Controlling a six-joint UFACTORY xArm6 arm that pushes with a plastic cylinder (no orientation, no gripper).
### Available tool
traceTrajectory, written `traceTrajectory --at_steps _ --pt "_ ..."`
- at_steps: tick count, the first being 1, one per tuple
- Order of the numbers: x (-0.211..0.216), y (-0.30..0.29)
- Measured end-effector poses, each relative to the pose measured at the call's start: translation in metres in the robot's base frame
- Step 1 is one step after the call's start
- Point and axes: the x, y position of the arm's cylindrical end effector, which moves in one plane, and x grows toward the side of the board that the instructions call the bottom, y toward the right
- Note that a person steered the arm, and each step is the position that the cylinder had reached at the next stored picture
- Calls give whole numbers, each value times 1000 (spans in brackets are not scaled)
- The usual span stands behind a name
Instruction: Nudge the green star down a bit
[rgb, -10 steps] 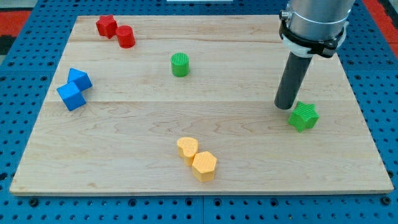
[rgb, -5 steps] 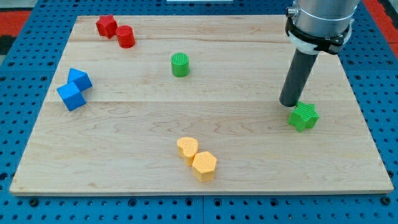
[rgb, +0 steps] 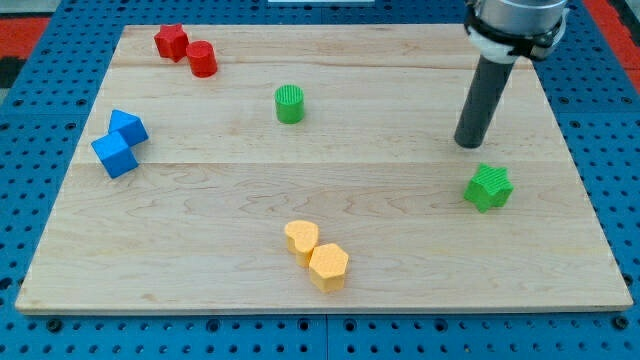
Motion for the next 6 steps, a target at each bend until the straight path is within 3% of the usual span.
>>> traceTrajectory --at_steps 2,4,6 --pt "0 25" --pt "51 29" --pt "74 30"
